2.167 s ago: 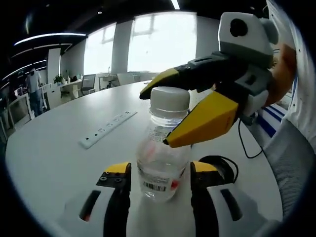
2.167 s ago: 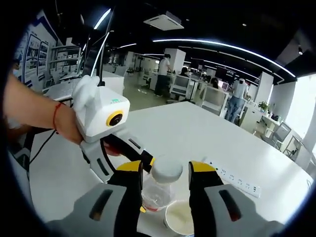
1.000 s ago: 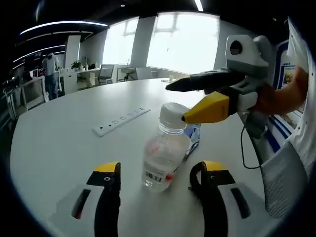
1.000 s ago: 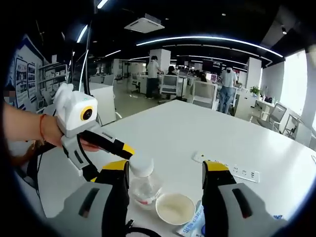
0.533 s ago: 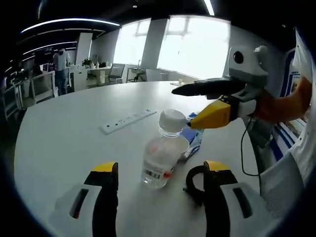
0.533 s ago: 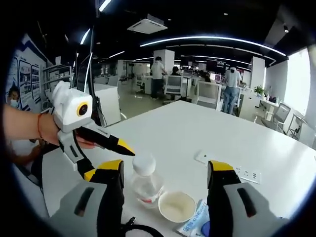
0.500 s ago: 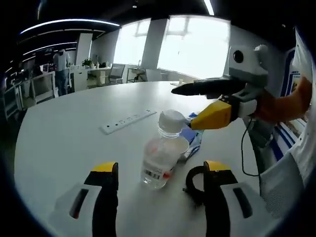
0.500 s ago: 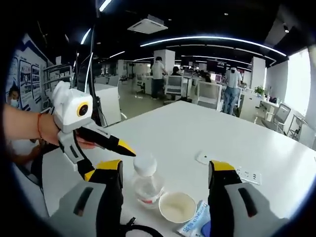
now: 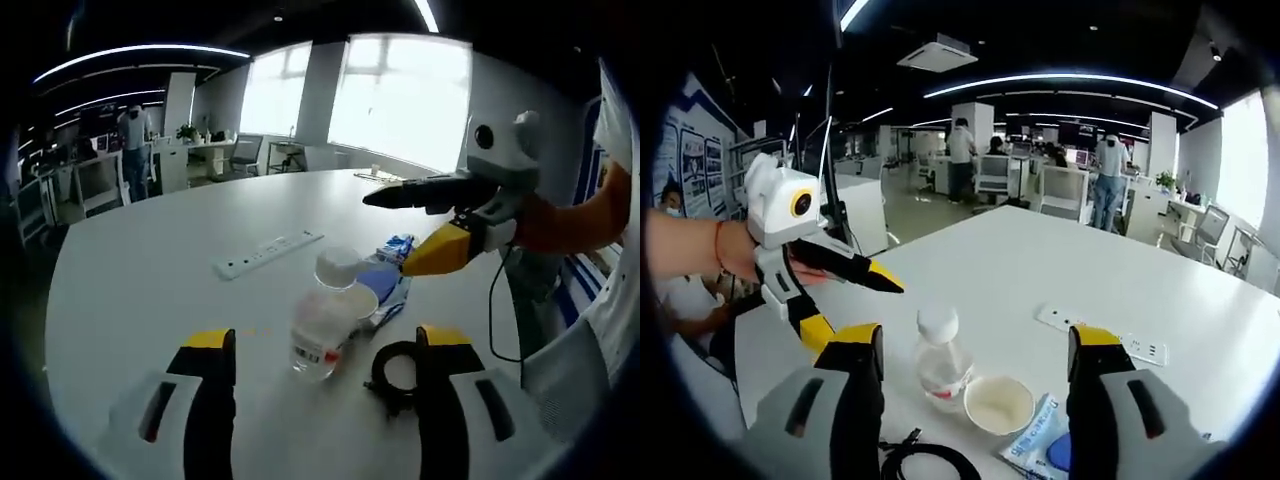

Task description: Arrange the tabletop items into an orderly group along one side of the table until the central work area is clear of visible clutter.

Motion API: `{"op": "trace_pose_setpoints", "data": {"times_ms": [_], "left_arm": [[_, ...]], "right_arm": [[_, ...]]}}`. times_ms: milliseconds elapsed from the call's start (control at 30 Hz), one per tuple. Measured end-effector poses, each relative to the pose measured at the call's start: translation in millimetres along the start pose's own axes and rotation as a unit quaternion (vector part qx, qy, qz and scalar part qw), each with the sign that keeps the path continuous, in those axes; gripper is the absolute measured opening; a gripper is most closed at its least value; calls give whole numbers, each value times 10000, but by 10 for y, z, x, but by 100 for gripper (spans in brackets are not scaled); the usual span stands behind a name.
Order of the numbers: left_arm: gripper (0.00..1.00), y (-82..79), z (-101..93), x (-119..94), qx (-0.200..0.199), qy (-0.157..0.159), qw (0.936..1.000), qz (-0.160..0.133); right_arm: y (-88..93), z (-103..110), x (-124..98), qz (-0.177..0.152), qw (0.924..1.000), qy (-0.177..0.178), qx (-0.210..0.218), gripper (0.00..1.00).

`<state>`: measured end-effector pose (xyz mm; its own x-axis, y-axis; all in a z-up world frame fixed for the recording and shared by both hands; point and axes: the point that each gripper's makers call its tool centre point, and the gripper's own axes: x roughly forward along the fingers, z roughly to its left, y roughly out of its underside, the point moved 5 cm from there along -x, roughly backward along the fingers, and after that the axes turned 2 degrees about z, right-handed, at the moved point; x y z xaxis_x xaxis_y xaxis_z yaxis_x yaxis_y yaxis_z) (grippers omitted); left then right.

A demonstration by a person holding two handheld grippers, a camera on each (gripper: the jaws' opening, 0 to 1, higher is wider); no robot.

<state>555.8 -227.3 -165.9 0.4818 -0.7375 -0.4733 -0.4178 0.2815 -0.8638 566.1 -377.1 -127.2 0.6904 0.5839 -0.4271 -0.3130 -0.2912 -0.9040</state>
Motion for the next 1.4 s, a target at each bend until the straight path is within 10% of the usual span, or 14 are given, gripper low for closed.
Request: {"op": "trace_pose_setpoints", "data": {"times_ms": [900, 1400], "left_arm": [[74, 30, -422, -277, -140, -261, 9996, -40], [74, 164, -617, -261, -382, -371, 9986, 29]], "right_arm": [[162, -66, -457, 158, 9998, 99, 90, 70], [580, -217, -701, 659, 9956, 433, 505, 68]]}}
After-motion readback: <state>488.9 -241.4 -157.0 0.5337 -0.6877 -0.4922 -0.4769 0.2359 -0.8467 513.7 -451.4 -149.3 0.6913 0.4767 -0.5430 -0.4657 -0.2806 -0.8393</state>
